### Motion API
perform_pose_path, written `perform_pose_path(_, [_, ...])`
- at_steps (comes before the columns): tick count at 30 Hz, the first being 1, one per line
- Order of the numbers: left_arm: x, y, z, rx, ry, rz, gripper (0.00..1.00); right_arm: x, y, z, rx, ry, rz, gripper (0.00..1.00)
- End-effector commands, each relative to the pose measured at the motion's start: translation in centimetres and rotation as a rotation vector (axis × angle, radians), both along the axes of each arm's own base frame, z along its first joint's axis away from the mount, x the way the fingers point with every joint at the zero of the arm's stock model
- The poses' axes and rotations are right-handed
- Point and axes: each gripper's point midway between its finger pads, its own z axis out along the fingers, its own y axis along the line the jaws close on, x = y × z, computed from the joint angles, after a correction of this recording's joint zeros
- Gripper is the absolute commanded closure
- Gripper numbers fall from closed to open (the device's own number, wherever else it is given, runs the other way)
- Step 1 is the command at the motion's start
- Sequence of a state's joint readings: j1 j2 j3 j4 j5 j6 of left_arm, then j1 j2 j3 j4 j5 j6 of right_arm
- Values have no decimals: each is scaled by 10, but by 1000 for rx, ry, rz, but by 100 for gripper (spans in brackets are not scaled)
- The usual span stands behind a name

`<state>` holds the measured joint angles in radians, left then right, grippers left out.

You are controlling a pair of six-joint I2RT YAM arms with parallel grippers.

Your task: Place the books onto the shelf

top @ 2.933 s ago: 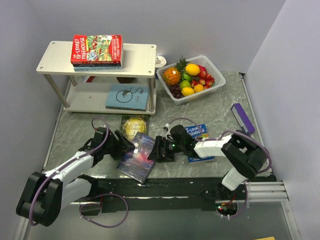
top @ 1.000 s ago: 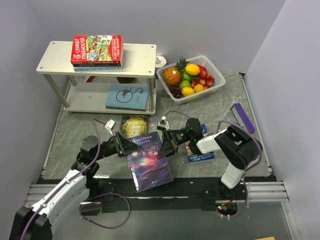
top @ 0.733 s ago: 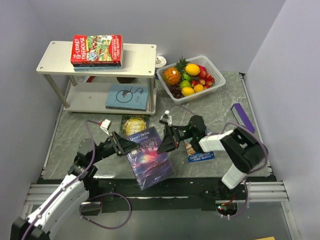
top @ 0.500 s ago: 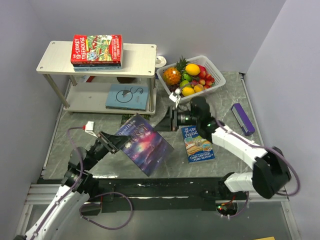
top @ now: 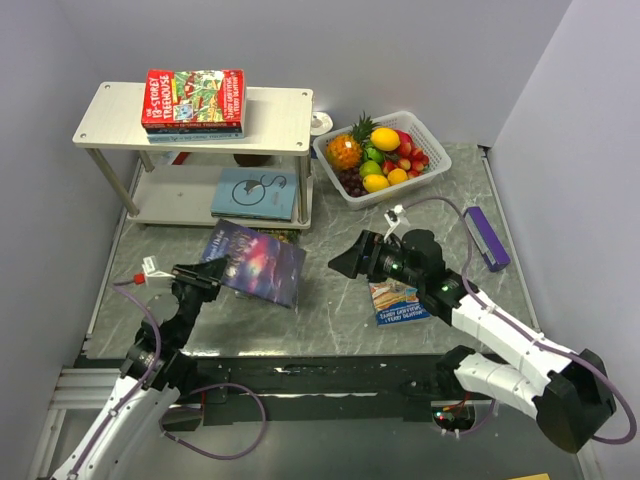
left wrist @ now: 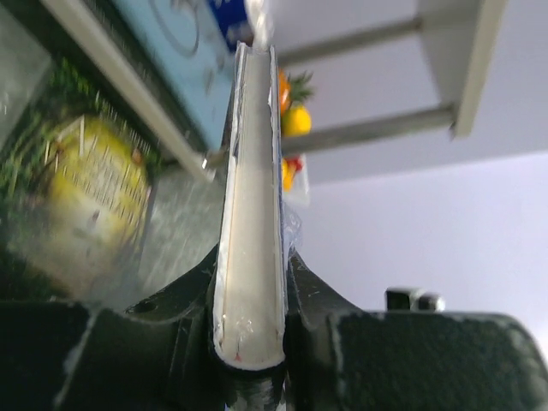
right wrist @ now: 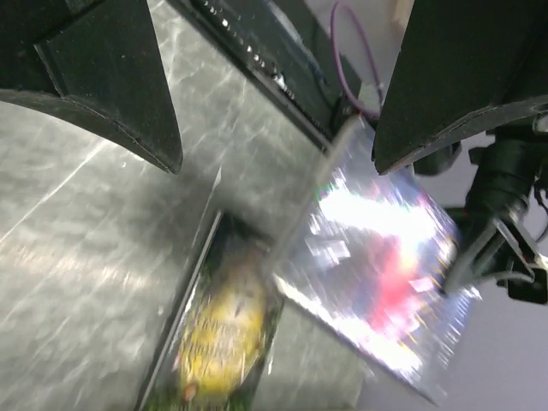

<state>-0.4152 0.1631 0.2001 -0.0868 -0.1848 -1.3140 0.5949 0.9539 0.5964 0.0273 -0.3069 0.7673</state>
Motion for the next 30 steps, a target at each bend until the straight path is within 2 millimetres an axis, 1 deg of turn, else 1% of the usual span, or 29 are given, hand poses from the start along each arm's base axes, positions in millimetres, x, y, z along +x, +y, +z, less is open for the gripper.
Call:
perform_pose_path(1, [2, 44, 91, -244, -273, 223, 99, 2, 23, 63, 173, -138, 93, 0])
perform_pose_path(2, [5, 55, 90, -245, -266, 288, 99, 1, 24, 60, 168, -130, 105, 0])
perform_pose_path(4, [9, 61, 93, -219, -273, 329, 99, 1, 23, 59, 158, -142, 103, 1])
perform_pose_path(5, [14, 61, 91, -195, -264, 344, 99, 1, 22, 62, 158, -153, 101, 1])
perform_pose_path(6, [16, 62, 97, -191, -277, 353, 99, 2, 20, 60, 150, -156, 93, 2])
perform_pose_path(7, [19, 62, 98, -171, -277, 362, 99, 1, 19, 60, 146, -162, 96, 2])
perform_pose_path(8, [27, 60, 92, -134, -254, 371, 99, 0, 18, 58, 141, -166, 97, 2])
perform_pose_path(9, [28, 61, 104, -128, -290, 375, 99, -1, 18, 57, 139, -165, 97, 2])
perform_pose_path(10, [31, 60, 106, -98, -298, 377, 99, -1, 19, 56, 131, -169, 106, 3])
perform_pose_path(11, [38, 60, 104, -69, -289, 380, 99, -1, 19, 53, 123, -166, 111, 3])
perform_pose_path(12, [39, 55, 112, -65, -314, 348, 99, -1, 20, 52, 124, -160, 114, 3])
perform_pose_path(13, [39, 54, 122, -82, -354, 335, 99, -4, 22, 51, 133, -149, 136, 3])
perform_pose_path(14, [42, 59, 126, -84, -373, 347, 99, -3, 24, 47, 134, -139, 141, 3])
perform_pose_path(15, [44, 58, 126, -90, -381, 329, 99, -3, 25, 45, 139, -131, 146, 3])
perform_pose_path(16, [46, 60, 131, -124, -400, 333, 99, -5, 29, 39, 145, -104, 165, 3])
perform_pose_path(17, [50, 71, 131, -130, -404, 365, 99, -4, 31, 39, 157, -109, 172, 3])
perform_pose_path(18, [54, 74, 132, -137, -404, 366, 99, -4, 33, 39, 170, -94, 177, 4])
perform_pose_path(19, [59, 70, 136, -151, -420, 326, 99, -2, 35, 35, 169, -82, 183, 4])
perform_pose_path(20, [62, 79, 141, -149, -441, 337, 99, -3, 37, 36, 179, -85, 196, 4])
perform_pose_path(21, [64, 80, 145, -156, -460, 322, 99, -3, 39, 36, 184, -78, 197, 4])
perform_pose_path(22, [71, 75, 140, -161, -444, 283, 99, -1, 40, 34, 180, -74, 199, 4])
perform_pose_path(23, [72, 79, 150, -162, -482, 285, 99, 0, 40, 33, 180, -70, 200, 4])
perform_pose_path(24, [76, 78, 150, -158, -482, 275, 99, 1, 41, 34, 179, -74, 199, 4])
perform_pose_path(25, [86, 76, 141, -142, -453, 254, 99, 3, 41, 32, 175, -73, 197, 4])
perform_pose_path(26, [87, 74, 150, -141, -484, 239, 99, 4, 42, 34, 174, -78, 196, 4])
perform_pose_path(27, [91, 71, 148, -141, -482, 221, 99, 6, 42, 34, 174, -79, 196, 4])
perform_pose_path(28, [100, 78, 141, -133, -467, 241, 99, 8, 41, 33, 172, -75, 194, 4])
perform_pose_path(30, [105, 77, 147, -131, -494, 224, 99, 9, 42, 34, 174, -74, 200, 5])
